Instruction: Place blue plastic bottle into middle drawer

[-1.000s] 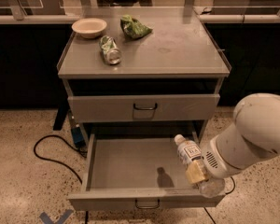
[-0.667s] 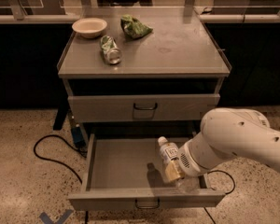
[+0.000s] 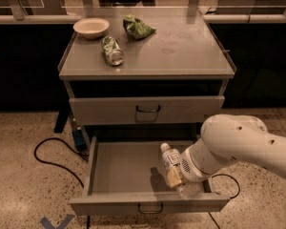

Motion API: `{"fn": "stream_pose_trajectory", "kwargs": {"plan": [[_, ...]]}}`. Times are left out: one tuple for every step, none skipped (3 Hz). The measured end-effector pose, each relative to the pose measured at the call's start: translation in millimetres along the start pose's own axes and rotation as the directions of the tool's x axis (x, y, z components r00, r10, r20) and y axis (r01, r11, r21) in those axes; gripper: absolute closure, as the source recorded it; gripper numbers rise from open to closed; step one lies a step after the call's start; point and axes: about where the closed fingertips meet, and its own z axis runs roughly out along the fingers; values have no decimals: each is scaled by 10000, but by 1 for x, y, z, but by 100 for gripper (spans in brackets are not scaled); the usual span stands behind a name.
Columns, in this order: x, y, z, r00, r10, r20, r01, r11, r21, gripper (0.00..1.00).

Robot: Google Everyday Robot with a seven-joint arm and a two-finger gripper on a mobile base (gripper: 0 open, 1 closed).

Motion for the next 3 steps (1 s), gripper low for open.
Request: {"fn": "stream_pose_trajectory", "kwargs": {"plan": [[-22,-18,38,9989,381,260,-381,9993,29,100],[-69,-35,85,9951,584,799,-604,9979,229,100],[-69,-35,85,9951,585,799,-605,9979,229,100]]}}
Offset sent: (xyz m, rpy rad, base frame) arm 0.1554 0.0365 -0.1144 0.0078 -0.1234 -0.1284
